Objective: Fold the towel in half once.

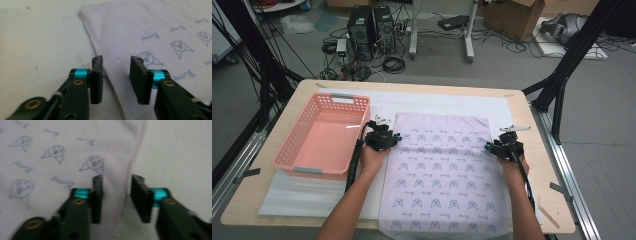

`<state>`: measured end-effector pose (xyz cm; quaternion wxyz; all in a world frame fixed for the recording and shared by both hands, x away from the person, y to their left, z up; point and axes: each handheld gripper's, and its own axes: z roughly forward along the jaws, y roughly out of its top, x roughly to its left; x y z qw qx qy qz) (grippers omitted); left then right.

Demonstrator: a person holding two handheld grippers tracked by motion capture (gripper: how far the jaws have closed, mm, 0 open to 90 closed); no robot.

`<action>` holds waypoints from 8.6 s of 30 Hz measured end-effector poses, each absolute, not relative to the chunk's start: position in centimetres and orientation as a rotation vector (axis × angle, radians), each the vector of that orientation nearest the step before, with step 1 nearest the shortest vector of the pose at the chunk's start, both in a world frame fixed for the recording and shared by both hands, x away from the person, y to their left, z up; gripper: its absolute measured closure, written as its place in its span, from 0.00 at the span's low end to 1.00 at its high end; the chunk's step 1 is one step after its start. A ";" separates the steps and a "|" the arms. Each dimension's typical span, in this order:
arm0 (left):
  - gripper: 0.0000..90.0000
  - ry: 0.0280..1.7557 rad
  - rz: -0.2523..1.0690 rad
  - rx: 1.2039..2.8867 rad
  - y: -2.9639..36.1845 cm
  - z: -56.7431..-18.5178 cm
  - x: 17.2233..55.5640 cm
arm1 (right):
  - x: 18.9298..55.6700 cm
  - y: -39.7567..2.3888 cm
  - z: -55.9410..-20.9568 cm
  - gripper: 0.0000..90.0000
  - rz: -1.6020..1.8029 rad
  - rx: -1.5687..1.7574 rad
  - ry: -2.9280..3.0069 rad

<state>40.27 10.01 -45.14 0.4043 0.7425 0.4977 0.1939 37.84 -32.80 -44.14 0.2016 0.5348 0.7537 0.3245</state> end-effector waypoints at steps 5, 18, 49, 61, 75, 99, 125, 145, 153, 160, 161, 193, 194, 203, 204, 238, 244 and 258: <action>0.93 1.207 0.479 1.905 9.7 -45.1 40.1 | 37.8 -32.6 -44.2 0.94 0.938 1.498 2.123; 0.98 1.231 0.489 1.731 10.7 -43.3 40.0 | 37.5 -34.1 -42.9 0.96 1.021 1.488 2.016; 0.97 1.066 0.368 1.762 12.5 -41.1 30.3 | 28.1 -35.8 -40.9 0.96 1.238 1.362 2.069; 0.81 1.058 0.296 1.858 12.0 -43.1 28.1 | 25.1 -35.8 -42.5 0.94 1.167 1.380 2.160; 0.48 1.160 0.287 1.799 11.1 -44.7 32.8 | 28.7 -34.9 -42.4 0.48 1.076 1.512 2.060; 0.94 1.050 0.339 1.807 10.9 -42.8 30.7 | 28.9 -33.9 -42.6 0.94 1.032 1.358 2.079; 0.92 0.956 0.250 1.768 13.5 -43.6 22.0 | 19.2 -34.5 -41.6 0.94 1.190 1.275 2.120; 0.57 0.982 0.262 1.736 14.6 -43.4 22.0 | 18.5 -35.3 -40.8 0.63 1.248 1.323 2.063; 0.56 0.996 0.224 1.826 12.4 -44.7 23.8 | 21.5 -33.0 -41.8 0.82 1.110 1.285 2.139; 0.93 0.947 0.262 1.846 11.7 -44.3 23.1 | 20.4 -33.8 -41.4 0.95 1.137 1.251 2.136; 0.93 0.937 0.258 1.837 12.0 -44.0 22.9 | 20.1 -34.0 -41.3 0.95 1.142 1.261 2.132; 0.52 0.951 0.240 1.776 14.6 -43.0 23.1 | 20.1 -32.2 -42.9 0.85 1.132 1.078 2.432; 0.52 0.953 0.243 1.775 14.6 -43.0 23.2 | 20.8 -31.6 -43.3 0.84 1.115 1.071 2.448; 0.50 0.981 0.267 1.791 13.9 -43.5 24.4 | 26.2 -31.1 -44.0 0.75 0.826 1.208 2.152; 0.49 0.980 0.269 1.799 13.7 -43.6 24.6 | 26.4 -31.6 -44.0 0.75 0.857 1.256 2.113; 0.92 1.138 0.265 1.903 11.3 -45.1 28.5 | 25.9 -33.9 -44.2 0.91 1.045 1.375 2.278; 0.94 1.143 0.285 1.839 11.3 -43.9 29.8 | 26.4 -34.3 -43.8 0.93 1.098 1.360 2.218; 0.95 1.193 0.260 1.776 10.7 -42.4 33.4 | 28.6 -34.3 -42.9 0.93 1.114 1.330 2.105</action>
